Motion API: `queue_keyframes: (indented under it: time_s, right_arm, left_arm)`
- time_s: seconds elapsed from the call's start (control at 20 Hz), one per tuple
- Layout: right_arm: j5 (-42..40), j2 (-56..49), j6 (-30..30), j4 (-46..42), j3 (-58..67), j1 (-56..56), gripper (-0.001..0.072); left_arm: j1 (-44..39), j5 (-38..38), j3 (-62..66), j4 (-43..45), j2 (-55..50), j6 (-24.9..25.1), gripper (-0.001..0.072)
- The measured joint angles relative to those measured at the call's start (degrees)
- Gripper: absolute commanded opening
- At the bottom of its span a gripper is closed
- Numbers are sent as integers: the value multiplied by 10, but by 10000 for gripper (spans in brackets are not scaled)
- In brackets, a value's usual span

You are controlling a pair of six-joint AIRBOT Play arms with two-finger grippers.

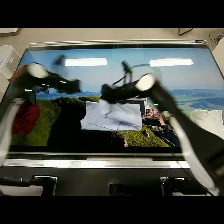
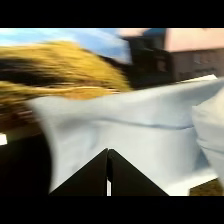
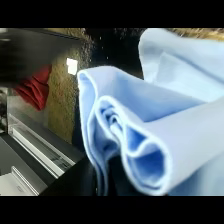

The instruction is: Fold the clothes and pants, and hang the long-sleeved shirts on hangers.

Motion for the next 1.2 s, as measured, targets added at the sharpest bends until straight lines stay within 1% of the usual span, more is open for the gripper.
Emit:
queue_keyframes:
  time_s: [0.05, 0.1, 0.15, 0.2, 0.3, 0.4, 0.45, 0.55, 0.65, 0.75, 0.8, 0.85, 0.9, 1.0, 1.2]
  right_arm:
    - [-20, -32, 0, 21, 0, 18, 77]
    - [-41, -62, 0, 44, 0, 35, 328]
    - [-62, -91, 0, 73, 0, 51, 686]
    - [-80, -116, -1, 102, 0, 65, 709]
    - [-104, -144, -25, 155, 1, 77, 708]
    - [-115, -142, -66, 190, 4, 63, 704]
    - [-114, -131, -83, 191, 5, 45, 703]
    - [-96, -94, -101, 160, 7, -13, 698]
    - [-46, -53, -87, 80, 7, -92, 673]
    - [37, -24, -57, -28, 6, -183, 669]
    - [84, -17, -44, -76, 0, -220, 636]
    - [126, -12, -35, -112, -12, -252, 610]
    - [161, -8, -31, -138, -31, -280, 609]
    - [189, -7, -42, -149, -81, -311, 604]
    - [190, -38, -122, -63, -158, -323, 592]
  left_arm:
    - [30, -16, 0, 11, 35, 4, 28]
    - [55, -29, 0, 23, 67, 8, 28]
    - [77, -40, 0, 32, 101, 12, 28]
    - [93, -50, 0, 37, 131, 16, 29]
    - [113, -61, 0, 45, 177, 23, 28]
    - [122, -69, 0, 50, 210, 30, 28]
    - [126, -73, 0, 51, 221, 33, 28]
    - [129, -75, 0, 55, 235, 38, 29]
    - [131, -77, -1, 56, 241, 42, 29]
    - [133, -78, -3, 56, 245, 45, 29]
    - [133, -78, -5, 56, 246, 46, 29]
    - [133, -78, -7, 56, 247, 46, 29]
    - [133, -78, -9, 56, 248, 46, 29]
    - [133, -77, -15, 57, 248, 46, 29]
    - [133, -77, -21, 53, 249, 40, 29]
